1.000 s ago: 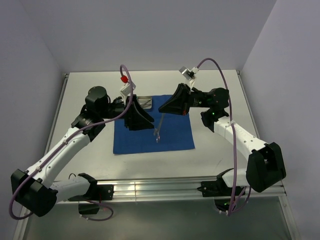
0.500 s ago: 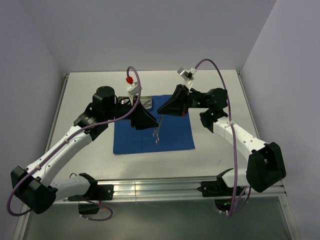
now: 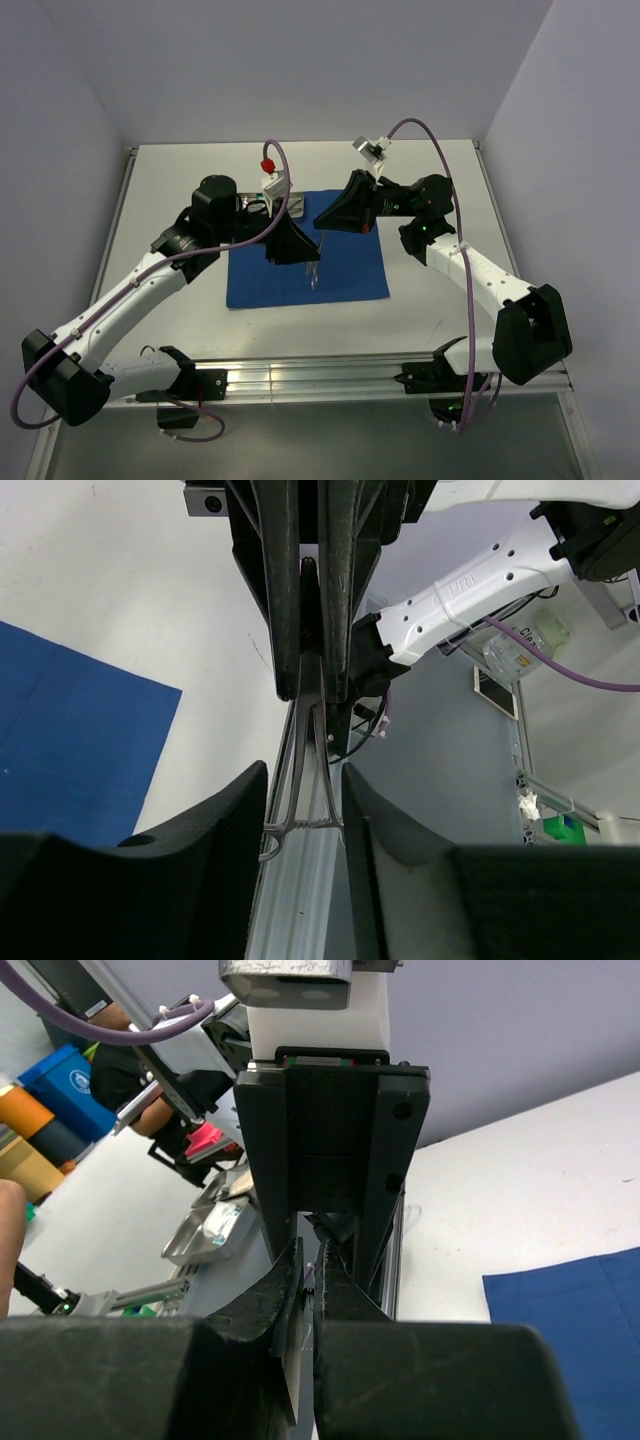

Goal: Open and lay out the surgical kit

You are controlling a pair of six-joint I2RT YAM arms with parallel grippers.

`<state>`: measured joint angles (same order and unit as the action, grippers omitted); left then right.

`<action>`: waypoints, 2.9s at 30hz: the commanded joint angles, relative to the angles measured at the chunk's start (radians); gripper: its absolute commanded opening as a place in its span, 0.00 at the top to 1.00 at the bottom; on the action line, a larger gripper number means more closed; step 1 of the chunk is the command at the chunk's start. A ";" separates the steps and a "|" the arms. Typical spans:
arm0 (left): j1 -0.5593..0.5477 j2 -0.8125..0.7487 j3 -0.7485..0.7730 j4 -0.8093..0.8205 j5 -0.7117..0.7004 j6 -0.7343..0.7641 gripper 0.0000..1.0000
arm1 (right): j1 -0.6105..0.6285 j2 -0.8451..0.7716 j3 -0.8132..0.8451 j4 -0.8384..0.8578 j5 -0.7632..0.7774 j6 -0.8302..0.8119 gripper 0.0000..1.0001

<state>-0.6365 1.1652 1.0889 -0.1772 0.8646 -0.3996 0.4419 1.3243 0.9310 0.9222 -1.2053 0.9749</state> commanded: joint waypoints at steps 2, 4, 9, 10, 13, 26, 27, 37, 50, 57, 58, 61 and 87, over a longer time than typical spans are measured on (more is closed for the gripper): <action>-0.011 -0.002 0.042 -0.021 -0.012 0.044 0.62 | 0.008 -0.020 0.052 0.010 0.001 -0.016 1.00; -0.014 0.005 0.045 -0.027 -0.009 0.050 0.62 | 0.009 -0.020 0.055 0.006 0.000 -0.018 1.00; -0.026 0.010 0.051 -0.039 -0.019 0.061 0.60 | 0.009 -0.019 0.057 0.000 0.000 -0.021 1.00; -0.026 0.010 0.051 -0.041 -0.019 0.061 0.62 | 0.009 -0.019 0.057 -0.002 -0.002 -0.024 1.00; -0.026 0.010 0.051 -0.039 -0.019 0.059 0.69 | 0.011 -0.019 0.057 -0.005 0.000 -0.025 1.00; -0.028 -0.025 0.011 -0.059 -0.122 0.028 1.00 | 0.006 -0.023 0.083 -0.198 0.058 -0.103 0.01; -0.028 -0.038 0.003 -0.070 -0.151 0.009 1.00 | -0.003 -0.028 0.086 -0.221 0.070 -0.113 0.00; -0.025 -0.018 -0.067 -0.332 -0.692 -0.159 1.00 | -0.193 -0.097 0.120 -0.661 0.280 -0.444 0.00; 0.066 0.321 0.022 -0.462 -1.006 -0.142 1.00 | -0.236 -0.122 0.071 -0.872 0.299 -0.628 0.00; 0.139 0.461 0.040 -0.499 -0.950 -0.101 1.00 | -0.239 -0.114 0.060 -0.862 0.285 -0.625 0.00; 0.141 0.462 0.034 -0.492 -0.940 -0.094 1.00 | -0.239 -0.112 0.058 -0.861 0.283 -0.624 0.00; 0.143 0.473 0.020 -0.472 -0.908 -0.073 1.00 | -0.239 -0.111 0.048 -0.843 0.282 -0.608 0.00; 0.222 0.584 0.025 -0.453 -0.874 -0.001 0.98 | -0.239 -0.091 0.043 -0.789 0.250 -0.551 0.00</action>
<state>-0.4198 1.7458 1.0870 -0.6407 -0.0227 -0.4221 0.2104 1.2339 0.9726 0.0834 -0.9360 0.4179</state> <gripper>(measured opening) 0.200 0.995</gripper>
